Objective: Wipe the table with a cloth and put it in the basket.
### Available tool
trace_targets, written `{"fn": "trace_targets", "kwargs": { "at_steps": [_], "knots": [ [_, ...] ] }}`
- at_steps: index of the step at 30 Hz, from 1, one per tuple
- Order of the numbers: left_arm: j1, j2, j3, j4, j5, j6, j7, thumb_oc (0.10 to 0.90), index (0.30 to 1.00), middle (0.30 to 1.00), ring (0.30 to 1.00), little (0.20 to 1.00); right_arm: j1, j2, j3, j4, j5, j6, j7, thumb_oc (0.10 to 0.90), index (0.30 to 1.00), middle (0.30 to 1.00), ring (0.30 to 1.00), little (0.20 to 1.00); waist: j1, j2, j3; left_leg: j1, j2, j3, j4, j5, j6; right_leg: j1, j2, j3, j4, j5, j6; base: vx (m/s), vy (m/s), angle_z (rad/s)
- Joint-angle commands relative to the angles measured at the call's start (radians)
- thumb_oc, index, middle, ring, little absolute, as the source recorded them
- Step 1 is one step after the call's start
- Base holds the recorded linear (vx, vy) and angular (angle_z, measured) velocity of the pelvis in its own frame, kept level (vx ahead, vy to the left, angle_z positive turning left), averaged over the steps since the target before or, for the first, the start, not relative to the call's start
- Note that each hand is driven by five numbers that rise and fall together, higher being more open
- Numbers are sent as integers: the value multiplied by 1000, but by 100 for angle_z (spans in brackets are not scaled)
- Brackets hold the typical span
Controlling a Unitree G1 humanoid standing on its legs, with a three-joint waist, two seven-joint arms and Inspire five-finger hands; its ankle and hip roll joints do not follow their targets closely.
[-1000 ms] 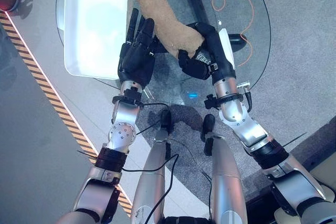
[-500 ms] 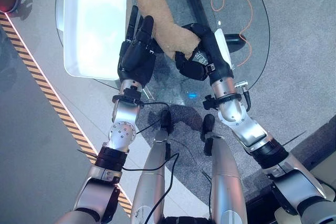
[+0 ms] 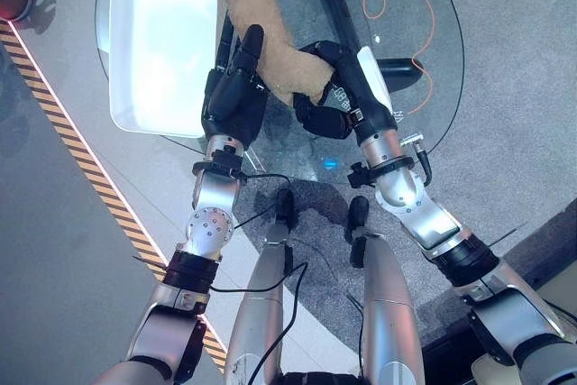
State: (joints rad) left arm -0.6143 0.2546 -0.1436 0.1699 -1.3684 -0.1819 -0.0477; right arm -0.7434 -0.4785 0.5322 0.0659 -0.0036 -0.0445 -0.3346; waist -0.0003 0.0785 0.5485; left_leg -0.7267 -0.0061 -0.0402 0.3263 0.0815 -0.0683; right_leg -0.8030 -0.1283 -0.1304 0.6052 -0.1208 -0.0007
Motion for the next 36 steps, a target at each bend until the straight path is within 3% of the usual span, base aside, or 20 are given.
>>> {"fn": "trace_targets", "kwargs": {
  "at_steps": [1, 6, 7, 8, 9, 10, 12, 29, 31, 32, 33, 34, 36],
  "knots": [
    [-157, 20, -10, -114, 48, -44, -34, 800, 900, 900, 900, 900, -203, 60, 35, -255, -84, -128, 31, 100, 300, 300, 300, 200, 17, -18, -29, 42, -66, 87, 49, -106, 45, 79, 60, -22, -131, 8, 22, 0, 0, 0],
    [-158, 17, -10, -115, 65, -56, -22, 800, 900, 900, 900, 900, -212, 55, 41, -261, -95, -116, 33, 100, 300, 300, 300, 200, 19, -18, -29, 41, -66, 86, 48, -105, 45, 77, 60, -24, -131, 8, 22, 0, 0, 0],
    [-158, 18, -10, -117, 67, -63, -18, 665, 785, 785, 785, 765, -212, 53, 42, -262, -94, -116, 33, 100, 300, 300, 300, 200, 19, -19, -29, 40, -65, 87, 49, -105, 45, 77, 60, -24, -130, 7, 22, 0, 0, 0],
    [-156, 18, -9, -119, 68, -67, -18, 429, 582, 582, 582, 529, -213, 51, 42, -264, -92, -116, 33, 100, 300, 300, 300, 200, 19, -19, -29, 40, -65, 86, 50, -106, 45, 76, 61, -24, -129, 7, 23, 0, 0, 0],
    [-154, 19, -7, -120, 68, -72, -23, 331, 498, 498, 498, 431, -212, 50, 41, -264, -92, -117, 33, 100, 300, 300, 300, 200, 20, -19, -29, 40, -66, 86, 50, -106, 45, 76, 61, -24, -128, 6, 23, 0, 0, 0],
    [-154, 18, -6, -120, 71, -76, -23, 138, 333, 333, 333, 238, -211, 51, 40, -264, -92, -118, 34, 100, 300, 300, 300, 200, 20, -19, -29, 41, -66, 85, 50, -106, 45, 77, 61, -25, -128, 6, 23, 0, 0, 0],
    [-156, 16, -6, -121, 81, -85, -25, 100, 300, 300, 300, 200, -213, 53, 40, -261, -91, -118, 34, 100, 300, 300, 300, 200, 21, -20, -29, 39, -67, 84, 52, -107, 45, 75, 61, -26, -126, 6, 23, 0, 0, 0],
    [-153, 11, -3, -139, 123, -111, -18, 100, 300, 300, 300, 200, -205, 64, 34, -261, -96, -114, 35, 100, 300, 300, 300, 200, 22, -20, -29, 41, -69, 84, 51, -108, 43, 75, 60, -27, -124, 4, 23, 0, 0, 0],
    [-152, 9, -1, -141, 124, -115, -21, 100, 300, 300, 300, 200, -203, 64, 32, -257, -93, -118, 34, 424, 578, 578, 578, 524, 22, -20, -29, 40, -69, 84, 50, -107, 43, 74, 61, -28, -124, 4, 23, 0, 0, 0],
    [-151, 8, 1, -141, 124, -116, -22, 100, 300, 300, 300, 200, -203, 65, 31, -256, -91, -118, 35, 449, 599, 599, 599, 549, 23, -19, -29, 40, -69, 84, 50, -107, 44, 74, 60, -28, -123, 4, 23, 0, 0, 0],
    [-151, 8, 3, -142, 123, -117, -20, 100, 300, 300, 300, 200, -203, 65, 30, -255, -88, -118, 32, 762, 867, 867, 867, 862, 23, -19, -29, 40, -70, 84, 50, -107, 44, 73, 61, -28, -122, 3, 23, 0, 0, 0],
    [-151, 9, 4, -144, 122, -119, -18, 100, 300, 300, 300, 200, -202, 66, 29, -255, -86, -118, 33, 800, 900, 900, 900, 900, 23, -19, -29, 40, -70, 84, 50, -107, 44, 72, 61, -28, -122, 3, 23, 0, 0, 0],
    [-149, 10, 7, -146, 120, -123, -18, 100, 300, 300, 300, 200, -197, 71, 28, -256, -91, -115, 36, 800, 900, 900, 900, 900, 23, -18, -29, 39, -70, 84, 50, -107, 43, 70, 61, -27, -122, 4, 24, 0, 0, 0]
  ]
}}
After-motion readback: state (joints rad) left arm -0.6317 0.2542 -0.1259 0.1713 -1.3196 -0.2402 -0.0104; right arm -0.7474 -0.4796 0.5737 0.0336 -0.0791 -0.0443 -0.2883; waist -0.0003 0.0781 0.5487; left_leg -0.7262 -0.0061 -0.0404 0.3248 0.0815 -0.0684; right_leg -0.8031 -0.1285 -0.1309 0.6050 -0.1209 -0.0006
